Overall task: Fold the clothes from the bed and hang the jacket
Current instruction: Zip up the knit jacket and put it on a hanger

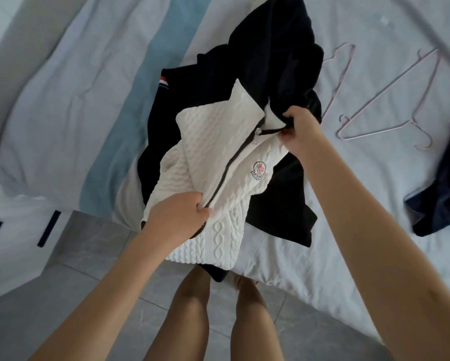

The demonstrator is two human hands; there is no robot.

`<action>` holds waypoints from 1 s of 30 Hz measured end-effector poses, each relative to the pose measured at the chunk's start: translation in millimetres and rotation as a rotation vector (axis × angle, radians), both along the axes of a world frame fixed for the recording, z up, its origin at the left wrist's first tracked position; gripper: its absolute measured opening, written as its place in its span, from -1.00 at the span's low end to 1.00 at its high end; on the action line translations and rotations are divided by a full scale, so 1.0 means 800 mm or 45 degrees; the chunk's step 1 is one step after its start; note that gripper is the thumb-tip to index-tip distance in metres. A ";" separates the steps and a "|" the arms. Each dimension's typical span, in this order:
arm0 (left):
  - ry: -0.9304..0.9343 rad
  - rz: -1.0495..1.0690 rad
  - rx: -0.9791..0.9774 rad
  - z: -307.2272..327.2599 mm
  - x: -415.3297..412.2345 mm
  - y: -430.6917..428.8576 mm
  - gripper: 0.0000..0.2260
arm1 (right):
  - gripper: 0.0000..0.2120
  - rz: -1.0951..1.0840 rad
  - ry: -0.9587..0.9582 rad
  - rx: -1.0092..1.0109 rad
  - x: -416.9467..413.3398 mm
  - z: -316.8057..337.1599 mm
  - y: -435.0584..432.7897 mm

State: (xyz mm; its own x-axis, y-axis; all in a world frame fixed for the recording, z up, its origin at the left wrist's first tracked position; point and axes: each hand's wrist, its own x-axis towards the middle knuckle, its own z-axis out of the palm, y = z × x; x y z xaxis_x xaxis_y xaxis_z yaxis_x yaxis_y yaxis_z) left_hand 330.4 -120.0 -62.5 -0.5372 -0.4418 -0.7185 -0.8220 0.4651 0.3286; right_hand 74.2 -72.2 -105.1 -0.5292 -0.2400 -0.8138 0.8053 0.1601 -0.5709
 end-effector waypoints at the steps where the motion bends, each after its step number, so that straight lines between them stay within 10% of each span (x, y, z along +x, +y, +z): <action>1: -0.084 -0.023 -0.019 0.003 -0.001 0.001 -0.76 | -0.77 0.036 0.057 -0.028 0.012 0.013 0.006; 8: 0.893 0.526 -0.117 0.076 -0.062 0.040 -0.60 | -0.67 0.629 0.252 -0.139 0.155 0.121 0.136; 11: 0.512 0.581 0.356 0.070 -0.095 0.058 -0.47 | -0.65 0.627 0.069 -0.165 0.190 0.161 0.188; 15: 0.281 0.843 0.650 0.063 -0.104 0.097 -0.92 | -0.75 0.747 0.087 -0.049 0.191 0.197 0.236; 26: 0.841 1.595 1.073 0.293 -0.145 0.066 -0.76 | -0.64 0.053 0.385 -0.203 0.078 0.367 0.311; 30: 1.197 1.359 1.157 0.436 -0.145 0.083 -0.75 | -0.70 0.145 0.533 -0.340 0.050 0.446 0.328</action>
State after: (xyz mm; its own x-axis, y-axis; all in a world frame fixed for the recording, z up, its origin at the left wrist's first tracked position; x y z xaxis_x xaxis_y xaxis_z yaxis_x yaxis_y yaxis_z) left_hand 214.7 -53.7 286.3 -0.6525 -0.5172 -0.5539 0.0003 -0.7311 0.6822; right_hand 114.6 190.5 251.6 -0.7554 -0.4859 -0.4396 0.4843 0.0380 -0.8741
